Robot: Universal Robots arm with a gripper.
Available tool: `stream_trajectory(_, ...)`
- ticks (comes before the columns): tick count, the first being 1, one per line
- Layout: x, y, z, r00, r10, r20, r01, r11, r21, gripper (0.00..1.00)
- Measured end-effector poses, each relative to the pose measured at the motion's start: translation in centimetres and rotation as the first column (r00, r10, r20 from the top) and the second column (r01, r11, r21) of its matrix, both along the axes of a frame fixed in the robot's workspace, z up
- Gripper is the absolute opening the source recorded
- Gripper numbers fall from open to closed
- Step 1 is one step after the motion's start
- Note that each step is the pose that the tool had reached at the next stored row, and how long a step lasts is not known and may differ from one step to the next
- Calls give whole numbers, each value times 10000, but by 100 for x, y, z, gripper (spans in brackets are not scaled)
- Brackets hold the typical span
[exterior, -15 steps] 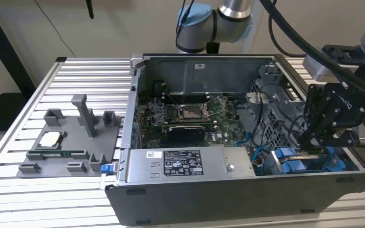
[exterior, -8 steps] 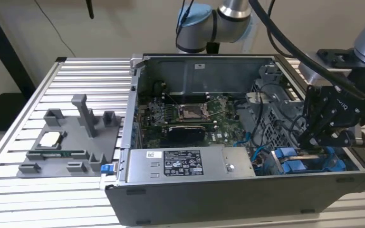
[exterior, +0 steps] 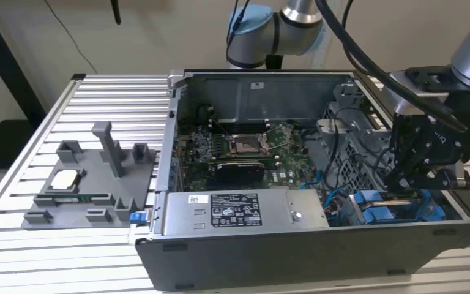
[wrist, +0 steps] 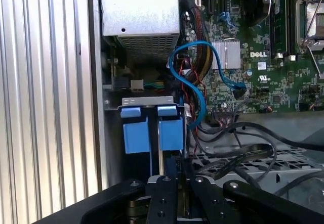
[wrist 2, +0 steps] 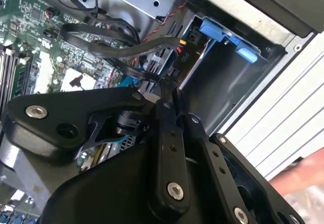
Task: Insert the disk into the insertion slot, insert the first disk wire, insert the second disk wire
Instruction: 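Insert the second disk wire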
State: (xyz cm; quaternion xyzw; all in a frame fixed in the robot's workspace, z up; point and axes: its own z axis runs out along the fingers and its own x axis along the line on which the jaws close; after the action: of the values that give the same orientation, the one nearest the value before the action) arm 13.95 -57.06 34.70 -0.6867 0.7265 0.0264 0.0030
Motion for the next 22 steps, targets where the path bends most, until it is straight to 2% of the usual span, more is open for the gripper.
stream_trajectory(5,25,1,-6,9999,100,32,-100,9999,-1,16)
stream_trajectory(16,26,12,-45,9998,121,184,-121,9999,6,16)
stream_trajectory(19,26,17,-87,9996,122,251,-122,9999,15,16)
stream_trajectory(22,25,20,-129,9996,123,265,-123,9999,-8,16)
